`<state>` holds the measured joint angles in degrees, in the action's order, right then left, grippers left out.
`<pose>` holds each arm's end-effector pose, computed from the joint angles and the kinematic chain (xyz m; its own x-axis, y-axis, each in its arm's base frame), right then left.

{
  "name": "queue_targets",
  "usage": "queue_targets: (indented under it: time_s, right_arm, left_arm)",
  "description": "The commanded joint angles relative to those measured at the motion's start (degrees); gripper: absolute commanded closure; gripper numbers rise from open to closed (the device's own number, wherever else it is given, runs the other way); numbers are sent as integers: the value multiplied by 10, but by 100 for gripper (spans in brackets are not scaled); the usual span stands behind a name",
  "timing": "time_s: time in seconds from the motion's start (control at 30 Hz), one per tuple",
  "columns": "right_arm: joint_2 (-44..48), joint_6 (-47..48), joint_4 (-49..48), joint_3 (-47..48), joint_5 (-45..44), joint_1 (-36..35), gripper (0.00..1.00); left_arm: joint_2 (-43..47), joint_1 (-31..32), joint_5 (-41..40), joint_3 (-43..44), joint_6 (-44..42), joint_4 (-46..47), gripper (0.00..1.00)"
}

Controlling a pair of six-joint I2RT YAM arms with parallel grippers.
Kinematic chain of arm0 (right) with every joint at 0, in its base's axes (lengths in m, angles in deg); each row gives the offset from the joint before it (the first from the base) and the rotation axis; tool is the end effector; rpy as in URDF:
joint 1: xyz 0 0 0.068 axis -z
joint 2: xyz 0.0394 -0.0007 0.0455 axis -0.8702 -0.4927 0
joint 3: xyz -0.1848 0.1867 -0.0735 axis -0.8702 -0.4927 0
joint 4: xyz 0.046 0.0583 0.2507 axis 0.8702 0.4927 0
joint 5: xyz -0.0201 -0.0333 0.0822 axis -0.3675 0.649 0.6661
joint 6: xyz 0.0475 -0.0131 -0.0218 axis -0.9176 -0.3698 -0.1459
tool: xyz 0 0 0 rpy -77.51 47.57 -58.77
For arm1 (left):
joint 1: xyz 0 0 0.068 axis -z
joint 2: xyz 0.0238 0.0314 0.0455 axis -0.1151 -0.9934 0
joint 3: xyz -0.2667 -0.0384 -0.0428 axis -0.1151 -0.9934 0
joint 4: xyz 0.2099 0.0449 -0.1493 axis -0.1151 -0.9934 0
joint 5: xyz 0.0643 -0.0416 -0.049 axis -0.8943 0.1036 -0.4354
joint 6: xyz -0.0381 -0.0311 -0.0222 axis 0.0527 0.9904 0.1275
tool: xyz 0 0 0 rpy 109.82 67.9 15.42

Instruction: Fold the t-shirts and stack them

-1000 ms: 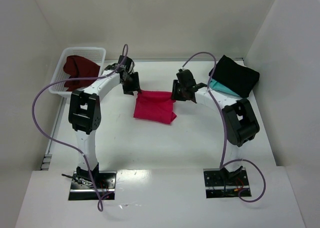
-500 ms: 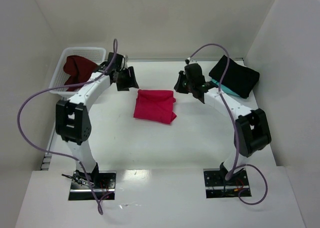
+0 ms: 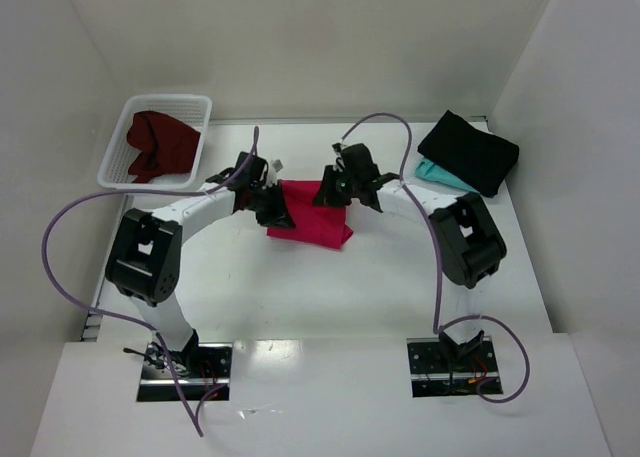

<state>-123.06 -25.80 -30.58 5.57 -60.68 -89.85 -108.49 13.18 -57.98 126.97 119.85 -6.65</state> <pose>0.3574 0.2137 0.2079 -0.8193 0.1127 -0.5622 -0.2893 0.7652 0.5751 0.3407 -0.1380 0.2125 -0.9214 -0.2256 -0.3165 0.0171 0.7901 -0.6128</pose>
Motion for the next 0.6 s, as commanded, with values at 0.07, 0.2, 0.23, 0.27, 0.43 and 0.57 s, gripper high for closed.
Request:
queue_targets:
  time_s: [0.07, 0.2, 0.23, 0.27, 0.43, 0.57]
  right_arm:
    - [-62, -15, -43, 64, 34, -15, 84]
    - [-104, -22, -49, 102, 28, -15, 84]
    - [-113, -22, -49, 112, 28, -15, 84]
    - [-131, -22, -49, 131, 28, -15, 84]
    - [-184, -17, -20, 181, 28, -15, 84]
    - [-203, -17, -20, 207, 22, 3, 84]
  left_arm:
    - [-52, -3, 11, -6, 18, 60, 88]
    - [-85, -3, 5, -1, 18, 68, 89]
    - [-91, -3, 5, -1, 13, 68, 89]
    - [-105, -3, 5, 4, 13, 60, 89]
    - [-117, -3, -1, -11, 13, 54, 90]
    - [-103, -3, -14, -33, 13, 41, 91]
